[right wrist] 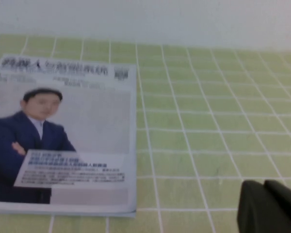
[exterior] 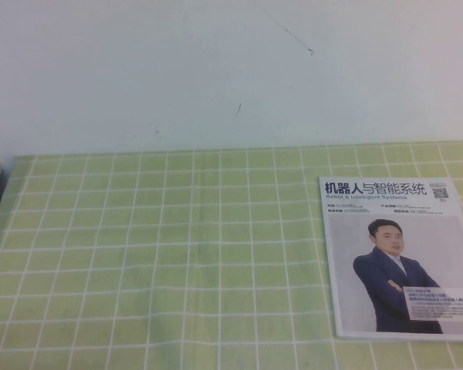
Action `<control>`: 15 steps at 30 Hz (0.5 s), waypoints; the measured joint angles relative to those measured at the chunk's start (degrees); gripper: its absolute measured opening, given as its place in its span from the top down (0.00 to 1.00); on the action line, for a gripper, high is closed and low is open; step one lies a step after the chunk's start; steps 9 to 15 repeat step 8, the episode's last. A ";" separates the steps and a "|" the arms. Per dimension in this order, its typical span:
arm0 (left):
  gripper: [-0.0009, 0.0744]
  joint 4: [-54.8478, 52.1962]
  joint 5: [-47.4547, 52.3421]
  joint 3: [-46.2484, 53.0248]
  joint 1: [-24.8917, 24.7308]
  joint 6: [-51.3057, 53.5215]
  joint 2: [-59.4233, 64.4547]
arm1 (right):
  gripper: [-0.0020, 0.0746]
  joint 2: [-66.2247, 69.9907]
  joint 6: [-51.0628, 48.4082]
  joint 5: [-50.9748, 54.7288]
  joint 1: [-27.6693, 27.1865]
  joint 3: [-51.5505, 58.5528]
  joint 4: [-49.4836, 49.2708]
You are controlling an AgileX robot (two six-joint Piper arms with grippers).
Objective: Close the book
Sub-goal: 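Close the open booklet and leave it lying on the table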
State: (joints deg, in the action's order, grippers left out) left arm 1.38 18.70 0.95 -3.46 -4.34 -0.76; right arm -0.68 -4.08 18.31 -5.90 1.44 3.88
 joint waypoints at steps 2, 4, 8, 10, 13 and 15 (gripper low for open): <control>0.99 0.00 0.10 0.00 0.00 0.00 0.00 | 0.98 0.00 0.54 1.03 0.00 -0.11 0.13; 0.99 0.00 0.10 0.00 0.00 0.00 0.00 | 0.98 0.00 0.84 1.03 0.00 -0.11 0.24; 0.99 0.00 0.10 0.00 0.00 0.00 0.00 | 0.98 0.00 1.06 1.03 0.00 -0.11 0.25; 0.99 0.00 0.10 0.00 0.00 0.00 0.00 | 0.98 0.00 1.06 1.03 0.00 -0.11 0.25; 0.99 0.00 0.10 0.00 0.00 0.00 0.00 | 0.98 0.00 1.06 1.03 0.00 -0.11 0.25; 0.99 0.00 0.10 0.00 0.00 0.00 0.00 | 0.98 0.00 1.06 1.03 0.00 -0.11 0.25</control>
